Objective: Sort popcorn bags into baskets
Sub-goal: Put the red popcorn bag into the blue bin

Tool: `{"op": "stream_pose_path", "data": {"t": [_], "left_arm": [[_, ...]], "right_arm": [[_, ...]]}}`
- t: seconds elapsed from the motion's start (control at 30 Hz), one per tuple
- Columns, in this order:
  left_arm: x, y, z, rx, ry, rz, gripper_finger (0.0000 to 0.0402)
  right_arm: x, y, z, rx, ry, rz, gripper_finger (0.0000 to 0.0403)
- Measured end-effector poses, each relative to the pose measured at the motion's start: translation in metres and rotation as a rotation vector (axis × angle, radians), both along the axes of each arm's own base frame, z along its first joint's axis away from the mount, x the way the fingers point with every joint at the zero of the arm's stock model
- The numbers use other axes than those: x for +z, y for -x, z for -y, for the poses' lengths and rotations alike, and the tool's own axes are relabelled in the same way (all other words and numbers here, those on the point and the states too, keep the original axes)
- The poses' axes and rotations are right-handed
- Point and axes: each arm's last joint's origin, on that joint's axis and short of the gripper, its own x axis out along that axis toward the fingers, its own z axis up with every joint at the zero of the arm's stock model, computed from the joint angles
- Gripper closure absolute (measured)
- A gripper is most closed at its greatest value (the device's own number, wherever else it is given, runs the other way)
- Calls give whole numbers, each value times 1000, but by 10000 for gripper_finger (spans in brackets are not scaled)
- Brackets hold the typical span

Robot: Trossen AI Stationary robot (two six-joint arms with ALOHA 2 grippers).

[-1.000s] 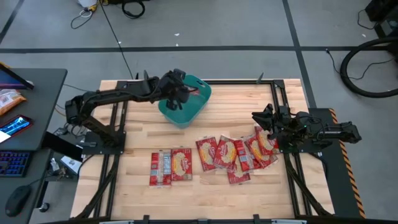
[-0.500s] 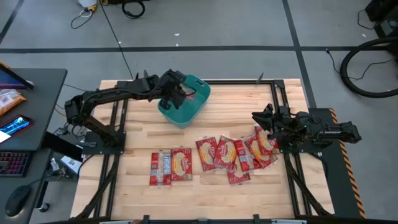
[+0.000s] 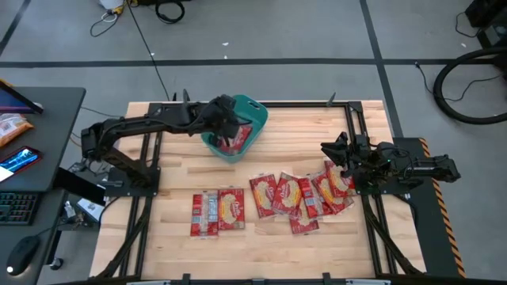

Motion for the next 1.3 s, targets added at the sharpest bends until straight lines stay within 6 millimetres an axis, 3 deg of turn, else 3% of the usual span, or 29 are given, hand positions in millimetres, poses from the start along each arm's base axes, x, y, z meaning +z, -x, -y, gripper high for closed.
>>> {"op": "stream_pose_path", "data": {"t": [0.37, 0.6, 0.93, 1.3], "left_arm": [[-4, -21, 60, -23, 454, 216, 255], [-29, -37, 102, -29, 560, 140, 255], [-70, -50, 148, -109, 534, -30, 255], [-112, -57, 204, -362, 194, -188, 255]], "right_arm": [[0, 0, 0, 0, 0, 0, 291], [0, 0, 0, 0, 0, -1, 291], [0, 0, 0, 0, 0, -1, 291], [0, 0, 0, 0, 0, 0, 291]]}}
